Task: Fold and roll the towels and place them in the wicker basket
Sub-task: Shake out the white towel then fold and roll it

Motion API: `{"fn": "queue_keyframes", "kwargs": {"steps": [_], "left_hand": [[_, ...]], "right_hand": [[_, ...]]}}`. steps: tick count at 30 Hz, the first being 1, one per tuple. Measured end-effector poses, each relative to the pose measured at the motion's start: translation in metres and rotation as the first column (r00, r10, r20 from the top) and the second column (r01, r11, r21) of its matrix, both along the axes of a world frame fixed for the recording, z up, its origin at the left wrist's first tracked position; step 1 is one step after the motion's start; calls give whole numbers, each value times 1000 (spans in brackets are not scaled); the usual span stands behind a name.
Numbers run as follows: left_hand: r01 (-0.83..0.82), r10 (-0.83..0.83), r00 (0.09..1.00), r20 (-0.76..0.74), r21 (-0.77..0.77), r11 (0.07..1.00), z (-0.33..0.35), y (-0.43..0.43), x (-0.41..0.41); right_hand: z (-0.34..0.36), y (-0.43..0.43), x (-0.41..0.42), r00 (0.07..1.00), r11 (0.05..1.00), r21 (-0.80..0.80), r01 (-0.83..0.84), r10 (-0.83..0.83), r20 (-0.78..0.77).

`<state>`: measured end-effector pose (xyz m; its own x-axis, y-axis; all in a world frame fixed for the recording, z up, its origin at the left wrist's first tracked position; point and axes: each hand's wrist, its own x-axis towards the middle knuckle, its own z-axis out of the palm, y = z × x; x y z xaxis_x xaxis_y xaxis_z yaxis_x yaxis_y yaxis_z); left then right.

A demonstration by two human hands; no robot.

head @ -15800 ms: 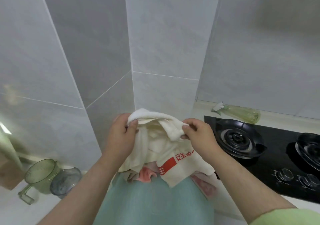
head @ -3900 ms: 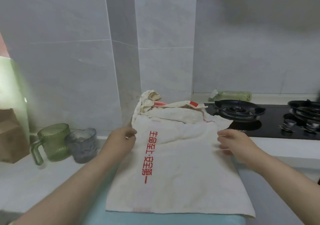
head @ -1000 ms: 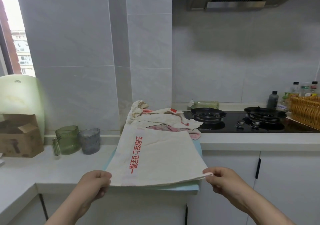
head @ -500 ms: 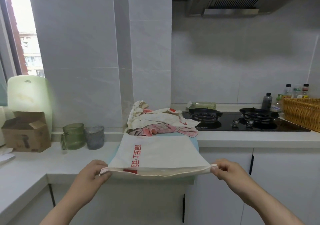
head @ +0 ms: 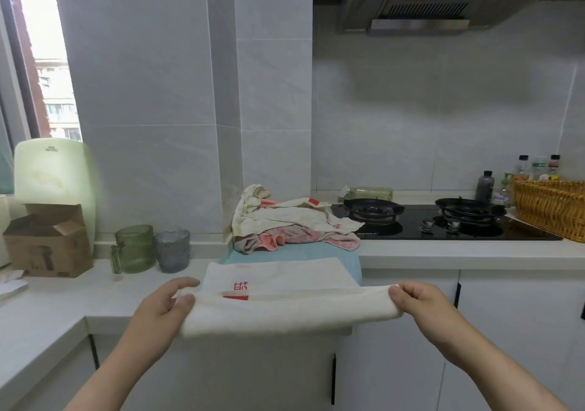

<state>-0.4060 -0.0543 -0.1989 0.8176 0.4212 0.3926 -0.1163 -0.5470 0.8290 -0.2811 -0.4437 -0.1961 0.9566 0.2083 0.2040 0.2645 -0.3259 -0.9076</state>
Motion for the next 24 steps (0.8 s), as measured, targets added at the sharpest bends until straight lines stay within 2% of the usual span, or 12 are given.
{"fn": "queue_keyframes", "kwargs": {"steps": [5, 12, 24], "left_hand": [[-56, 56, 998, 17, -15, 998, -3, 3, 10], [-57, 58, 998, 5, -103, 993, -6, 10, 20], [-27, 21, 993, 114, 50, 998, -4, 8, 49]], "right_hand": [[5, 15, 3, 999, 996, 85, 42, -42, -5], [6, 28, 18, 995, 990, 98, 101, -103, 12], [-2, 50, 58, 988, 970, 192, 152, -146, -43]]}}
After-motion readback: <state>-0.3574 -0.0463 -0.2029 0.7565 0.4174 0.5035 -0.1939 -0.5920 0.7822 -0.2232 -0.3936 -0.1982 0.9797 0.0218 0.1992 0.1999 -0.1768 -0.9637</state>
